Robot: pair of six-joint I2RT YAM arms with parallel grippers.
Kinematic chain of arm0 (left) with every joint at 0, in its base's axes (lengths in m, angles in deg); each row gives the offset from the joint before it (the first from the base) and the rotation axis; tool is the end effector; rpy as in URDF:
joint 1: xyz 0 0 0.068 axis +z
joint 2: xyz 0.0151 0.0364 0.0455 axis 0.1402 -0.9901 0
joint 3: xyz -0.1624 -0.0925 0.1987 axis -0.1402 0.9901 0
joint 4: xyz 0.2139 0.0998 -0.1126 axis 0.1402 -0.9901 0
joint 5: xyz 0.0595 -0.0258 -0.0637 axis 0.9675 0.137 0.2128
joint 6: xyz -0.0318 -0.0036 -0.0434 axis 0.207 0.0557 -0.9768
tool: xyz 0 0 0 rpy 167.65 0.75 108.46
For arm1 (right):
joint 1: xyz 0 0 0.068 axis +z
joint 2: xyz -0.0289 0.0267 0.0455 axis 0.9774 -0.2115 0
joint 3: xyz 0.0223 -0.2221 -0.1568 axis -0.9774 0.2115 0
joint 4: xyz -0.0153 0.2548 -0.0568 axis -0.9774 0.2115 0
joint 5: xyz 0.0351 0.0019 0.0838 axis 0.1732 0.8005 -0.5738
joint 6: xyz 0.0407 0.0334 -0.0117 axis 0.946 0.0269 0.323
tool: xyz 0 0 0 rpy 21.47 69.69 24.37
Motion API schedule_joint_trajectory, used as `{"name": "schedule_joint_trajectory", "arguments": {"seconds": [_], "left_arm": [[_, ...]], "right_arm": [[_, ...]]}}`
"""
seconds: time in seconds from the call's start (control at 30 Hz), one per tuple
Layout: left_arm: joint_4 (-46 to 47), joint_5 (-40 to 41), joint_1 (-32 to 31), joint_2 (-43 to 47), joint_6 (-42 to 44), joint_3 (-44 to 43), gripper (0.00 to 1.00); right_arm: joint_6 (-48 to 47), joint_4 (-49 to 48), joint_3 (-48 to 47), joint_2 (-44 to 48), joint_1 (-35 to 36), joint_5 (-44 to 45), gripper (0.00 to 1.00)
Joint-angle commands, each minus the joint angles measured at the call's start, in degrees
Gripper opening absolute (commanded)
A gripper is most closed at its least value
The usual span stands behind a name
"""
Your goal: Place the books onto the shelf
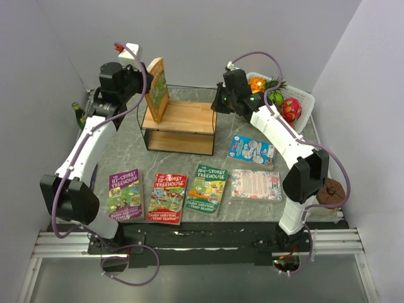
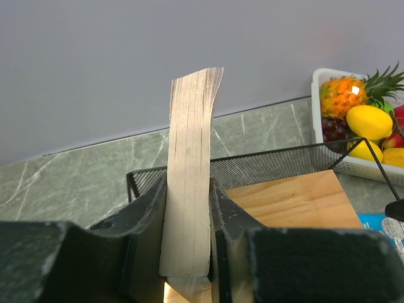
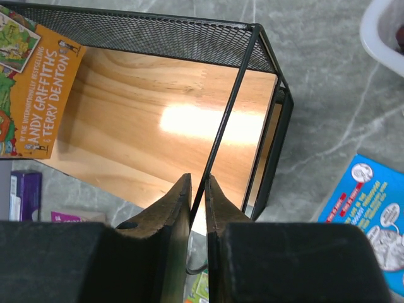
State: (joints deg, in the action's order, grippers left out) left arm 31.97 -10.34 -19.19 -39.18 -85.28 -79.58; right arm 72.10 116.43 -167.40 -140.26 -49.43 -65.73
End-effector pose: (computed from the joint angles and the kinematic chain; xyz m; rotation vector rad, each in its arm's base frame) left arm 0.3566 -0.0757 0.4277 0.1982 1.6629 -0.3493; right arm 0.3683 0.1982 0.3696 -0.0130 2.2191 0.5278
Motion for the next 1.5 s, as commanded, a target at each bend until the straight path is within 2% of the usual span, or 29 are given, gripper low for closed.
{"name": "schedule_joint_trajectory", "arguments": {"seconds": [0.0, 0.2, 0.5, 0.83, 0.9, 0.97, 1.03, 1.13, 1.17, 1.2, 1.27, 1.37, 1.47], "left_arm": [[1.7, 5.1, -2.5, 2.7, 1.6, -1.4, 0.07], [-1.5, 7.7, -2.9, 1.8, 5.0, -3.2, 0.04], [-1.2, 13.0, -2.7, 5.0, 5.0, 1.7, 0.04], [-1.0, 11.7, -1.0, 5.8, 4.8, 3.7, 0.05], [0.0, 11.1, -1.0, 7.4, 4.3, 5.3, 0.09], [2.4, 10.8, -1.0, 8.7, 3.9, 8.4, 0.20], [3.1, 12.0, -1.0, 9.6, 3.5, 9.8, 0.25], [2.8, 11.8, -1.0, 9.5, 3.2, 10.1, 0.38], [2.7, 11.4, -1.0, 9.5, 3.2, 10.0, 0.48], [2.7, 11.3, -1.0, 9.4, 3.0, 9.9, 0.51], [2.8, 11.1, -1.0, 9.3, 2.5, 9.8, 0.56], [2.8, 11.1, -1.0, 9.2, 2.4, 9.6, 0.57], [2.8, 11.3, -1.0, 9.3, 2.0, 9.4, 0.59]], "right_arm": [[-1.8, 3.2, 2.1, 3.9, 0.9, -0.5, 0.00], [-1.6, 2.9, 5.1, 6.2, 1.3, -0.8, 0.00], [-0.6, 2.1, 7.9, 7.3, 1.5, -2.5, 0.00], [-0.8, 1.8, 9.7, 8.4, 1.3, -1.8, 0.00], [-0.6, 1.4, 10.0, 8.4, 1.3, -1.9, 0.00], [-0.5, 1.3, 10.2, 8.5, 1.3, -2.1, 0.00], [-0.3, 1.4, 10.1, 8.2, 1.3, -2.3, 0.00], [-0.1, 1.3, 10.2, 8.4, 1.3, -2.3, 0.00], [0.0, 1.1, 10.3, 8.3, 1.3, -2.4, 0.00], [0.0, 1.1, 10.3, 8.5, 1.4, -2.4, 0.00], [0.0, 1.3, 10.1, 8.5, 1.3, -2.4, 0.00], [0.0, 1.2, 10.2, 8.7, 1.3, -2.2, 0.00], [0.0, 1.4, 10.1, 8.9, 1.3, -2.2, 0.05]]}}
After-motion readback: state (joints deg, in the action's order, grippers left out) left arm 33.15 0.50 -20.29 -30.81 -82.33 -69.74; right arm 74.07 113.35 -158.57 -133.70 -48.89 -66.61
